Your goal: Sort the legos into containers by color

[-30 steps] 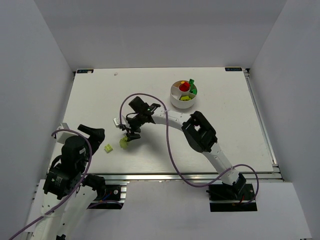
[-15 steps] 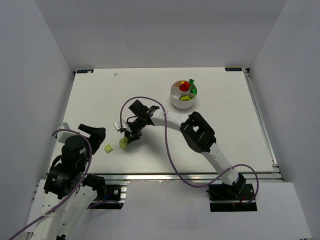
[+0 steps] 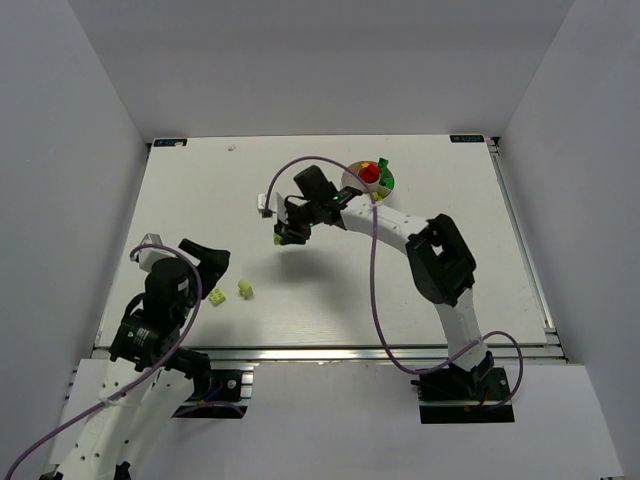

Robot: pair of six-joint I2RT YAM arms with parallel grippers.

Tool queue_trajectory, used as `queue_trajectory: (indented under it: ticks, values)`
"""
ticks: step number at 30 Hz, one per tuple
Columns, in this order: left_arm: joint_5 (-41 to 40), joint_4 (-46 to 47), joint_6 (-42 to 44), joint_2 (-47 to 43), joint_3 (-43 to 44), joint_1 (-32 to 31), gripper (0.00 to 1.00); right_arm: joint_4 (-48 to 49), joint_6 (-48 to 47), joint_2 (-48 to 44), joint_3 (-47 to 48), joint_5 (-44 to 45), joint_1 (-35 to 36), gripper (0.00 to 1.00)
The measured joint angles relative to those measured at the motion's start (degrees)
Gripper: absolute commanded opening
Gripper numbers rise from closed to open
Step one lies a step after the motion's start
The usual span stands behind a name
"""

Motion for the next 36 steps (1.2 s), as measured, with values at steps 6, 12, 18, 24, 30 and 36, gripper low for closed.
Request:
queue_trajectory:
  ticks: [6,12,18,24,30,36]
  values:
    - [0.96,3.61,0.42,1.33,-1.51,0.0,0.86,1.86,8.96,-7.56,-0.63,15.61,-0.2,0.0]
    - [1.29,5.97,0.63,1.49,-3.15,0.0,0.86,-0.5,13.44,-7.61,2.67,35.8,-0.59,0.0]
    - [1.7,6.91,0.61,1.44,-4.15,0.0,0.86,-2.34,14.8,-7.58,3.08,50.56,-2.78,0.0]
    - [2.12,7.58,0.61,0.94,-5.03,0.0,0.86,-4.96,12.74,-5.95,5.09,59.74,-3.98,0.0]
    - [2.32,8.46,0.61,0.72,-5.16,0.0,0.86,-6.99,9.35,-2.34,8.11,64.63,-3.76,0.0]
    - [2.36,8.41,0.57,0.52,-5.22,0.0,0.86,-7.72,7.23,-0.04,9.07,67.84,-3.72,0.0]
